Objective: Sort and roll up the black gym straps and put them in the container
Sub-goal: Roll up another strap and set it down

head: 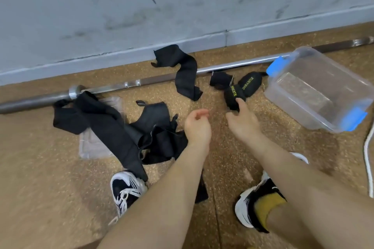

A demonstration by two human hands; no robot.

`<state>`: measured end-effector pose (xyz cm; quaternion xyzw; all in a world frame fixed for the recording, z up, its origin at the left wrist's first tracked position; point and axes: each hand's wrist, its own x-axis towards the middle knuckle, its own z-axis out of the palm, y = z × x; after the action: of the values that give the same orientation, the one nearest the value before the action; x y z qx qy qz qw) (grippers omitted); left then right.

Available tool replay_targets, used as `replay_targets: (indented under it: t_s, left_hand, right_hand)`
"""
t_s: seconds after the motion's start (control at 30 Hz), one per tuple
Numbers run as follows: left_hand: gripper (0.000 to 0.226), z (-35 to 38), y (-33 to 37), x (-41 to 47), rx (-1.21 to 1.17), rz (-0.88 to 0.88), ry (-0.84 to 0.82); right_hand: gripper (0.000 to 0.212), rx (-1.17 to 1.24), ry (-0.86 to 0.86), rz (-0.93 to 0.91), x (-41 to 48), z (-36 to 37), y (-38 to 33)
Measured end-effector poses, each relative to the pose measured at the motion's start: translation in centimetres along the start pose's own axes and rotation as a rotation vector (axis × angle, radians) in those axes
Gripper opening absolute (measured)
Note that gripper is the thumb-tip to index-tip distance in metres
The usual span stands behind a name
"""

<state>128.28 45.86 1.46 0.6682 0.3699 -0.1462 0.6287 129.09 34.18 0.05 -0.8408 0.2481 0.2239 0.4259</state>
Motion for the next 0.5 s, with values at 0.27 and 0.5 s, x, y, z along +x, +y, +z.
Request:
replay_targets:
  t_s: [0.27,0.5]
  left_hand:
    - [0.034,-11.9,-6.9,1.8,0.437,0.015,0.101]
    - [0.044,-13.9,-9.3,3.4,0.581,0.112,0.159]
  right_hand:
    - [0.055,-0.552,-0.315,-0.224,2.4,4.3,1.0]
    - [0.065,0.165,-0.561,0.207,-1.0,9.5,0.2]
